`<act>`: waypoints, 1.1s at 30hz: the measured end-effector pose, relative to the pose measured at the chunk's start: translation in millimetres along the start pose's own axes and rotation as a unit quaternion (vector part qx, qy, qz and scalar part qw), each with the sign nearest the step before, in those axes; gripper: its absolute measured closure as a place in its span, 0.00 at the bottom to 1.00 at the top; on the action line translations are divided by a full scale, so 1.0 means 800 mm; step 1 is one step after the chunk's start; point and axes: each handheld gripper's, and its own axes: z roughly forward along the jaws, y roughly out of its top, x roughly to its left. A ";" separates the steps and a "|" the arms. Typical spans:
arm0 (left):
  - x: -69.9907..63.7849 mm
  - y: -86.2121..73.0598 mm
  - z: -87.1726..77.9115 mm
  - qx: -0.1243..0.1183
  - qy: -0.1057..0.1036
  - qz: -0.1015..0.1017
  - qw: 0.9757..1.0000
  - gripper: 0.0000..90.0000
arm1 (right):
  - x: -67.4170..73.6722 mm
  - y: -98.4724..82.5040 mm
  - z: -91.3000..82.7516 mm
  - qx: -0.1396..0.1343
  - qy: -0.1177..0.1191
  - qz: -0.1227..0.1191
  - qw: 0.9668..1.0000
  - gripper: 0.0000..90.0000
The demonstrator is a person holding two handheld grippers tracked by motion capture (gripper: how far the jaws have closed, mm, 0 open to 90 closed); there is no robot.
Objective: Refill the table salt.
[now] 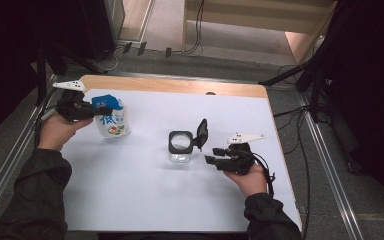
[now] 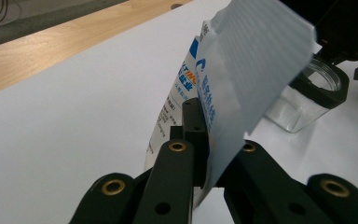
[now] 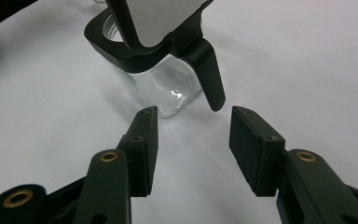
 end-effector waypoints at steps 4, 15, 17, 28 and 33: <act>-0.005 0.007 -0.001 0.005 0.005 -0.014 1.000 1.00 | 0.004 0.001 -0.006 -0.007 0.005 0.004 1.000 0.61; -0.025 0.026 -0.015 -0.017 -0.003 -0.031 0.999 1.00 | 0.046 0.002 -0.011 -0.012 0.032 -0.036 0.999 0.63; -0.028 0.029 -0.017 -0.020 -0.007 -0.037 0.999 1.00 | 0.056 0.002 -0.011 -0.015 0.039 -0.040 0.998 0.63; -0.048 0.038 -0.028 -0.021 -0.003 -0.041 0.999 1.00 | 0.104 0.016 0.003 -0.020 0.092 -0.077 0.993 0.64; -0.054 0.038 -0.032 -0.023 0.000 -0.044 0.999 1.00 | 0.118 0.024 0.014 -0.017 0.106 -0.084 0.991 0.62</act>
